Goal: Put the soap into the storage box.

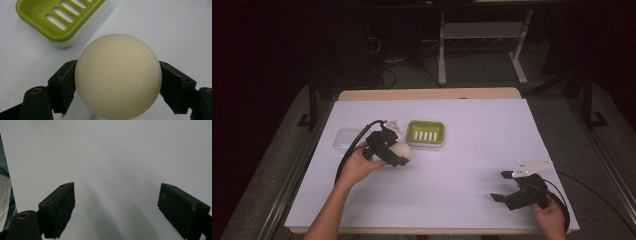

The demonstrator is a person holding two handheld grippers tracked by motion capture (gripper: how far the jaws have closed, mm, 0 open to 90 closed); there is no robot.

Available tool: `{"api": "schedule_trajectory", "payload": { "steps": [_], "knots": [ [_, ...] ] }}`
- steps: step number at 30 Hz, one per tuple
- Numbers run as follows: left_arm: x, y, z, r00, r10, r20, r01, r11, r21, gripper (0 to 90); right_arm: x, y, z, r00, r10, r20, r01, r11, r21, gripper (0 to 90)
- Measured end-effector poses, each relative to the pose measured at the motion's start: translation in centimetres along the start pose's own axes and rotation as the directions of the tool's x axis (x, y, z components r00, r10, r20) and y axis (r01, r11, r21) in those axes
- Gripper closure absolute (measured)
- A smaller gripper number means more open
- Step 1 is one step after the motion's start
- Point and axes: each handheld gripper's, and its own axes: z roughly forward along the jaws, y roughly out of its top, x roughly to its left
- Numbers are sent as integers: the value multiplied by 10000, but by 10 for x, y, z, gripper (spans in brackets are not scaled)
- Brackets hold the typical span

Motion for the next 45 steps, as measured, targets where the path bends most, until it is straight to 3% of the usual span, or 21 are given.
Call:
{"api": "schedule_trajectory", "payload": {
  "steps": [9, 23, 24, 32, 40, 45],
  "knots": [
    [1, 14, 2, 9998, 86, 172, -83, 9998, -164, 225, -1, 0, 0, 10000, 21, 4, -21, 10000, -83, 136],
    [4, 28, 9, 9994, 272, 225, -274, 9996, 71, 225, -2, -2, -3, 9999, 136, 35, -135, 9996, -230, 136],
    [5, 30, 9, 9996, 112, 257, -111, 9999, -73, 225, -2, -1, -3, 9999, 129, 25, -128, 9996, -250, 136],
    [9, 41, 8, 9996, 145, 237, -142, 9998, -139, 225, -2, -1, -3, 9999, 110, 13, -109, 9996, -265, 136],
    [13, 55, 14, 9991, 268, 313, -272, 9996, 114, 225, -2, -1, -4, 9999, 137, -49, -139, 9992, -368, 136],
    [16, 61, 21, 9993, 117, 354, -123, 9998, 160, 225, -2, -1, -4, 9999, 122, -52, -124, 9993, -350, 136]
  ]
}}
